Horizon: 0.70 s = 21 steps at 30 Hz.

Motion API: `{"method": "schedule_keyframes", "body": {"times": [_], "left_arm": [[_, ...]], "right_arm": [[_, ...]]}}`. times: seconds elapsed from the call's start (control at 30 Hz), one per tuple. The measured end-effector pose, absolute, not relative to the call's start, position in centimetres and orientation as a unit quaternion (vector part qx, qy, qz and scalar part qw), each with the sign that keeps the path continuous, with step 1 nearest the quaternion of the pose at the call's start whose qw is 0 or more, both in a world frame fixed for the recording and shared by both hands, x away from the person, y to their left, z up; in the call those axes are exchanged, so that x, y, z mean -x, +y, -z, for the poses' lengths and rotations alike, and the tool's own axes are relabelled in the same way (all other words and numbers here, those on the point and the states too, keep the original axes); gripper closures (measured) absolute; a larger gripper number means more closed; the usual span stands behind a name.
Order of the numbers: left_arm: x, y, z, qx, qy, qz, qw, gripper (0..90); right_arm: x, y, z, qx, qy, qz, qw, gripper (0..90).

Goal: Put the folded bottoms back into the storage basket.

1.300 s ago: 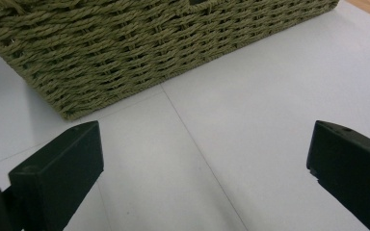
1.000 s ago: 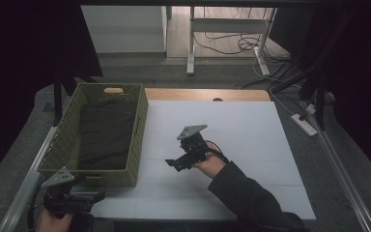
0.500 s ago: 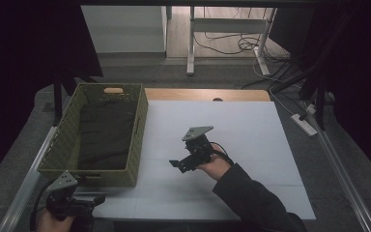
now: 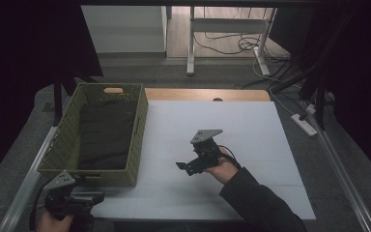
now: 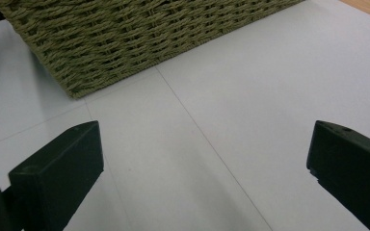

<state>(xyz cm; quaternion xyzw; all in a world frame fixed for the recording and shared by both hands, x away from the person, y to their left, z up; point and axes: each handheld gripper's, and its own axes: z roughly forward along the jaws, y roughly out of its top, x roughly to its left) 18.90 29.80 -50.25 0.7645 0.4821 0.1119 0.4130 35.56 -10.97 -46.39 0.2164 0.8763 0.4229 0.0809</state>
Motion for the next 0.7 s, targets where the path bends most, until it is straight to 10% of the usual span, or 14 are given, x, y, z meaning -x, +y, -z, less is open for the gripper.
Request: {"method": "schedule_keyframes", "body": {"times": [0.7], "left_arm": [[-19.1,29.8,50.4,-0.766,0.484,-0.104,0.41,0.0]], "right_arm": [[-33.6,-15.9,46.4,-0.24,0.867,-0.425,0.096,0.0]]}}
